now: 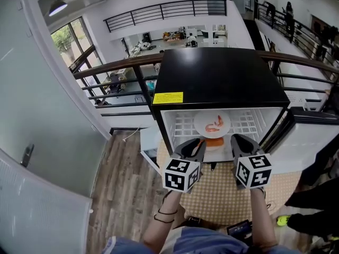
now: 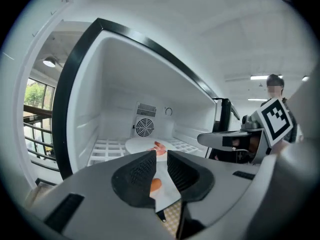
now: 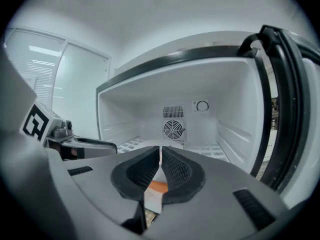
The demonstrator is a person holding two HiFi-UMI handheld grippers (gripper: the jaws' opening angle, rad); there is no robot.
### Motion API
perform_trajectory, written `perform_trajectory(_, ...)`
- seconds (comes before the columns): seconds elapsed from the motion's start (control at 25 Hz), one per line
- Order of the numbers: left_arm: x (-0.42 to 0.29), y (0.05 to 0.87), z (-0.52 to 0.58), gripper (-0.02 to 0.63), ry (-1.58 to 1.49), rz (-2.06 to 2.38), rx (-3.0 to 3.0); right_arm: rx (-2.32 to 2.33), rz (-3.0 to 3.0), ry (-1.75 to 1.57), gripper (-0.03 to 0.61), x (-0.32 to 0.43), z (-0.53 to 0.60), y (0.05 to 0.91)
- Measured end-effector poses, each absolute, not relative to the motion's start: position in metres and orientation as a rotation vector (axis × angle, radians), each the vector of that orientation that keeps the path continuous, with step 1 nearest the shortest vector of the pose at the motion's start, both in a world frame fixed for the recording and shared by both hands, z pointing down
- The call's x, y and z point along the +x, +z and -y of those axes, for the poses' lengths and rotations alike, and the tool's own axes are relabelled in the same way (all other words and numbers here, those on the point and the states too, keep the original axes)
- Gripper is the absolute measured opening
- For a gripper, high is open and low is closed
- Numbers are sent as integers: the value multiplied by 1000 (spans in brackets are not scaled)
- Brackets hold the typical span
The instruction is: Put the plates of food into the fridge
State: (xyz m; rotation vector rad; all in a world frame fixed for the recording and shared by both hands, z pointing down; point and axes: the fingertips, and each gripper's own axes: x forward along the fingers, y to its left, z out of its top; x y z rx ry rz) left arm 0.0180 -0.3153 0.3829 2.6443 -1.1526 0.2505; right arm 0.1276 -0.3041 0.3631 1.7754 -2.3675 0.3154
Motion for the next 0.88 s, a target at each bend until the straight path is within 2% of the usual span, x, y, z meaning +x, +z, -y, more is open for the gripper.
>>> perform_trajectory(0.88, 0, 457, 63, 72, 304, 921, 2583, 1510, 2402, 648, 26, 89, 63, 460)
